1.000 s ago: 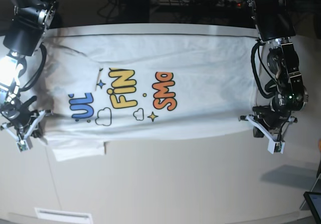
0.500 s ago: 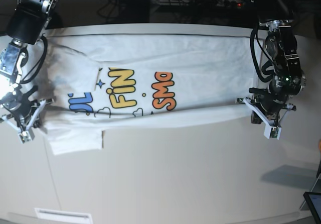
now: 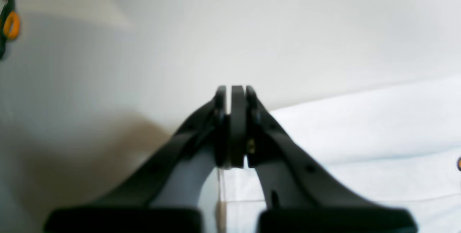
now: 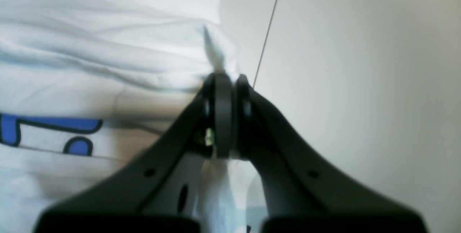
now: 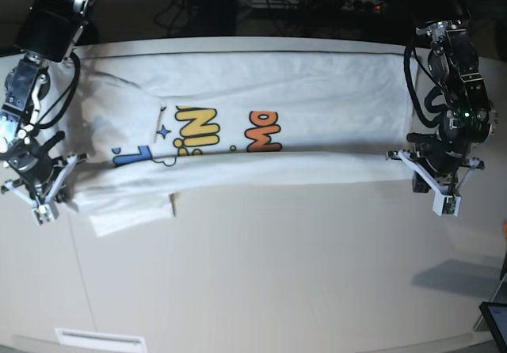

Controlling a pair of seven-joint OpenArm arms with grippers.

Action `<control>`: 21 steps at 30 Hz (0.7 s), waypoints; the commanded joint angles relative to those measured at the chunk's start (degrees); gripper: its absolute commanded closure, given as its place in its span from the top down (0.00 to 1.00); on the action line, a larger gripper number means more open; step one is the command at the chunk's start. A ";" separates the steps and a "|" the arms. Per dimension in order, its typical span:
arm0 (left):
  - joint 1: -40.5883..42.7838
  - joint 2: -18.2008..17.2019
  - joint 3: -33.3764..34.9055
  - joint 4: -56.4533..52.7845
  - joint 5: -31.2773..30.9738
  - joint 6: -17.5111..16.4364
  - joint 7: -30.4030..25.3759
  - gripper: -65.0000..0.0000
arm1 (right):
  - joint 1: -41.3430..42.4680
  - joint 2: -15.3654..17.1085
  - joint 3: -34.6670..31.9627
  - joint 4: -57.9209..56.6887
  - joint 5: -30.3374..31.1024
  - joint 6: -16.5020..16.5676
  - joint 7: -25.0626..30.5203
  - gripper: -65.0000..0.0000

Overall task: Fold the T-shirt properly
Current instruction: 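Lift the hem edge and fold it over toward the collar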

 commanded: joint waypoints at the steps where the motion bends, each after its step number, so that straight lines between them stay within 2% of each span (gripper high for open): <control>1: -0.01 -1.05 -0.36 1.14 0.07 0.08 -0.39 0.00 | 1.04 0.65 0.23 1.26 0.60 -0.49 0.55 0.00; 21: 7.29 -0.78 0.60 0.43 0.69 0.08 -0.39 0.00 | -2.12 0.56 0.23 1.61 0.52 -0.49 -0.24 0.00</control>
